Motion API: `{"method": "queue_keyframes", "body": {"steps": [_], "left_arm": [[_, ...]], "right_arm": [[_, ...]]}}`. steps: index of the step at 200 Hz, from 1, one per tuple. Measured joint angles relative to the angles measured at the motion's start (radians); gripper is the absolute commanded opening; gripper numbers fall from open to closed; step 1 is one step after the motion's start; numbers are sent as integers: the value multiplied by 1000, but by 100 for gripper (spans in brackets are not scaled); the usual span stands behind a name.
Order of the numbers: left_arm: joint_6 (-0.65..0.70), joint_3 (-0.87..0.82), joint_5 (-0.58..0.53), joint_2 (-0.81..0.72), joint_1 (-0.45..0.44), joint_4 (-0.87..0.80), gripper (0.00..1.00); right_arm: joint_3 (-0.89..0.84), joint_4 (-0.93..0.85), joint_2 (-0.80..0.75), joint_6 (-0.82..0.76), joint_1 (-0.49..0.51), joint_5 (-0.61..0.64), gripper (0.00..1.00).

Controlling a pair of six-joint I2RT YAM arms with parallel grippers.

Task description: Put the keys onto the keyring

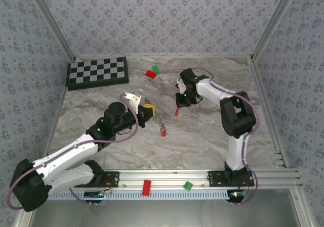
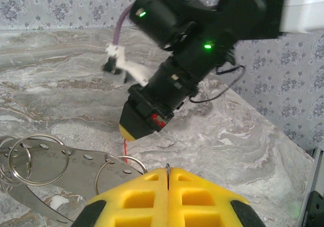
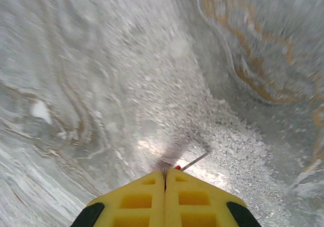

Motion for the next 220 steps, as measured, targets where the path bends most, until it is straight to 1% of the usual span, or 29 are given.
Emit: {"method": "queue_keyframes", "body": {"steps": [28, 54, 94, 128, 143, 171, 220], "left_arm": [[0, 0, 0, 0, 0, 0, 0], [1, -2, 2, 1, 0, 5, 0], [13, -5, 23, 2, -2, 8, 0], [35, -5, 35, 2, -3, 9, 0], [42, -5, 39, 10, -5, 17, 0], [50, -5, 45, 31, -8, 23, 0], [50, -5, 45, 35, -8, 24, 0]], "right_arm": [[-201, 269, -180, 19, 16, 31, 0], [-364, 460, -307, 23, 37, 61, 0], [-554, 678, -504, 23, 68, 87, 0], [-649, 801, -673, 22, 75, 109, 0], [-669, 827, -726, 22, 74, 113, 0], [-657, 799, -767, 22, 56, 99, 0], [-643, 620, -792, 18, 46, 98, 0]]}}
